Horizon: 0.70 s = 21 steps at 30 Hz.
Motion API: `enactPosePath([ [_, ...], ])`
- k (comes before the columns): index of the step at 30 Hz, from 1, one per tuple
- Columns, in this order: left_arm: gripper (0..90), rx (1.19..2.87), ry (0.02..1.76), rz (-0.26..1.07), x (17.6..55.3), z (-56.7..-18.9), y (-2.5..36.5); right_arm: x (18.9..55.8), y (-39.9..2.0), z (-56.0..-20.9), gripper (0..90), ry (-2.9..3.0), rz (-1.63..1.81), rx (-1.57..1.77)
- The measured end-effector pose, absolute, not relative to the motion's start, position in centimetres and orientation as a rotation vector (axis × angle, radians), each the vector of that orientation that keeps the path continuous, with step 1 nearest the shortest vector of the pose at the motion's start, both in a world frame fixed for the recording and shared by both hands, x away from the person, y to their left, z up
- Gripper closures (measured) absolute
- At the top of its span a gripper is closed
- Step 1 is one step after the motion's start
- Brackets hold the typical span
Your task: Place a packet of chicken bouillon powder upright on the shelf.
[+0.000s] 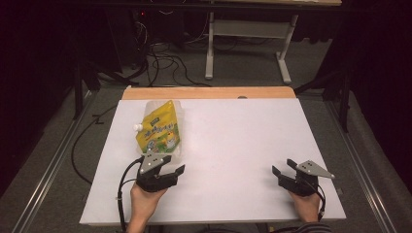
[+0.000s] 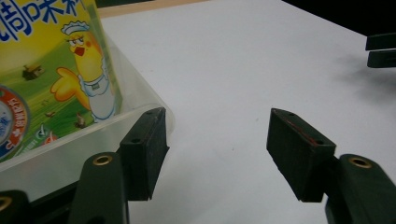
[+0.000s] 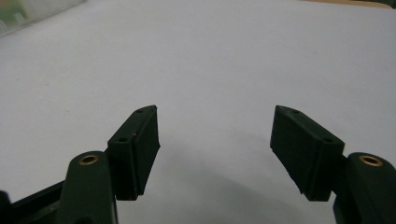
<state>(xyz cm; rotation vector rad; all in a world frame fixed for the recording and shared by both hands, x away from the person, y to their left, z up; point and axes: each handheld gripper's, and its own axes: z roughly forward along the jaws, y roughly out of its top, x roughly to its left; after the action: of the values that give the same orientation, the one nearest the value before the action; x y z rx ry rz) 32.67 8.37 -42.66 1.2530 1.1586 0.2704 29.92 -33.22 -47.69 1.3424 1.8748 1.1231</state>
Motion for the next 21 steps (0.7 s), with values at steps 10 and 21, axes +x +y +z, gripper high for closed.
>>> enactPosePath([
  [10,38.3,1.270,1.146,0.248,32.7,-42.9,7.4,29.9,-33.2,-47.7,33.3,1.875,1.123,1.343],
  [21,37.9,1.290,1.134,0.238,32.8,-43.3,6.4,29.9,-33.2,-47.7,33.3,1.871,1.124,1.342],
])
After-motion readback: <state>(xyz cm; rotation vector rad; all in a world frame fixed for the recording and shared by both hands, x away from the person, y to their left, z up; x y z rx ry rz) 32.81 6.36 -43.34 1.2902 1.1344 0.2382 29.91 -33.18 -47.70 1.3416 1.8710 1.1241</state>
